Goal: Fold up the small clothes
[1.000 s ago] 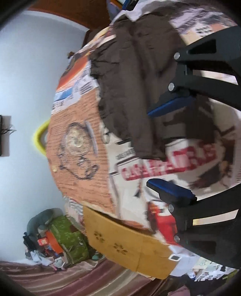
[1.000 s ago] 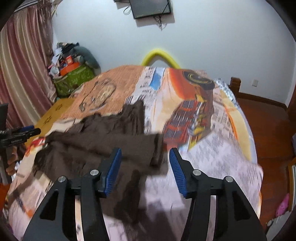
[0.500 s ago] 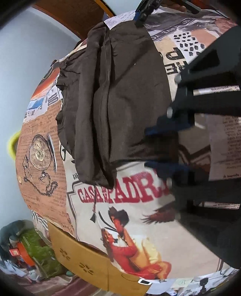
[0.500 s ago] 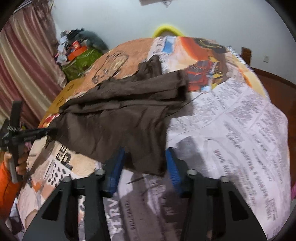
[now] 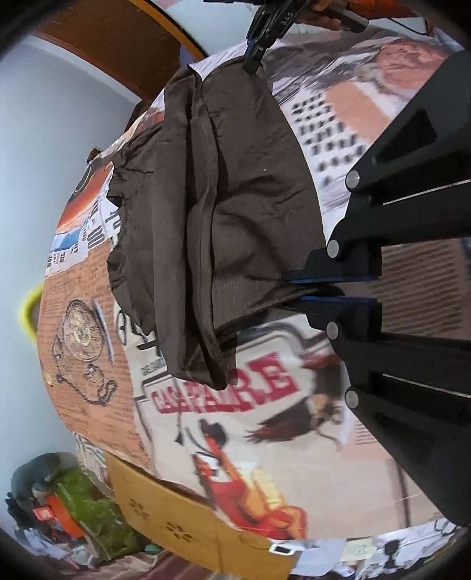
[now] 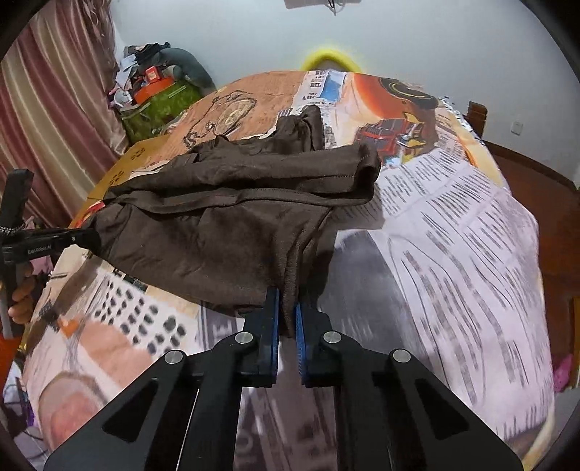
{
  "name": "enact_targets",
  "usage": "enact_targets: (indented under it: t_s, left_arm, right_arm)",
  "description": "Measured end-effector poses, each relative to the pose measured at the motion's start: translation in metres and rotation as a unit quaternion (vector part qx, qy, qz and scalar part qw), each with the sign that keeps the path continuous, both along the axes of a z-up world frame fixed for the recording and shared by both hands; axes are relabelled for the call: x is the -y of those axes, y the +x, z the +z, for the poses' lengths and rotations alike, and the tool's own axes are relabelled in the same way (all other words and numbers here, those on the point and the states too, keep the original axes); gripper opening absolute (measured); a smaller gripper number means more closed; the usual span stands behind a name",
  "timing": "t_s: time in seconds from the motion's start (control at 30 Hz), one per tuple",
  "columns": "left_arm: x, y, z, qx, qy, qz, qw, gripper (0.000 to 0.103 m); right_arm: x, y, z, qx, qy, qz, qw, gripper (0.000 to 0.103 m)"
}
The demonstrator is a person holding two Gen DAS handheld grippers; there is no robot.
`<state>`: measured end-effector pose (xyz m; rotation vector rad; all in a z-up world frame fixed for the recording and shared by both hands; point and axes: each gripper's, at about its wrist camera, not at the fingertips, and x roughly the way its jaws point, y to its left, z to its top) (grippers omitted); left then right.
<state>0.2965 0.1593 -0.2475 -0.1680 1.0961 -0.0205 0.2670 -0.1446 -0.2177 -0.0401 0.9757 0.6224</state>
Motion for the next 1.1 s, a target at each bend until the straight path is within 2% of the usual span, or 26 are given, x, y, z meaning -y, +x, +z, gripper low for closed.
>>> enact_targets:
  t_s: [0.27,0.4,0.5,0.6,0.67,0.73,0.87,1.03,1.1]
  left_arm:
    - [0.008,-0.040,-0.005,-0.027,0.000,-0.005,0.9996,0.006]
    - [-0.003,-0.050,0.000,-0.024,0.000,0.012,0.9997,0.011]
    - [-0.013,-0.051,0.009,-0.010,0.011,0.029,0.9995,0.014]
    - [-0.023,-0.044,0.016,0.000,0.027,0.042,0.9987,0.015]
    - [-0.034,-0.036,0.017,0.003,0.018,0.053,0.9984,0.021]
    - [-0.043,-0.026,0.014,0.006,0.004,0.066,0.9978,0.032]
    - [-0.051,-0.003,0.007,0.004,-0.026,0.062,0.9977,0.032]
    - [-0.047,0.023,-0.012,-0.013,0.007,0.048,0.9987,0.031]
    - [-0.046,0.028,-0.020,-0.019,0.015,0.042,0.9988,0.024]
  right_arm:
    - [0.020,-0.027,-0.006,-0.020,-0.002,-0.013,1.000,0.007]
    - [0.024,-0.034,-0.005,-0.031,0.008,-0.010,0.999,0.010]
    - [0.026,-0.034,0.004,-0.022,0.009,-0.010,1.000,0.012]
    - [0.028,-0.028,0.014,-0.002,0.010,-0.019,1.000,0.024]
    - [0.030,-0.022,0.018,0.006,0.017,-0.031,0.999,0.032]
    - [0.032,-0.015,0.019,0.011,0.021,-0.042,0.999,0.032]
    - [0.032,0.002,0.015,0.008,0.029,-0.063,0.998,0.032]
    - [0.033,0.014,0.008,0.008,0.031,-0.075,0.997,0.032]
    - [0.032,0.020,0.005,0.009,0.032,-0.078,0.996,0.032]
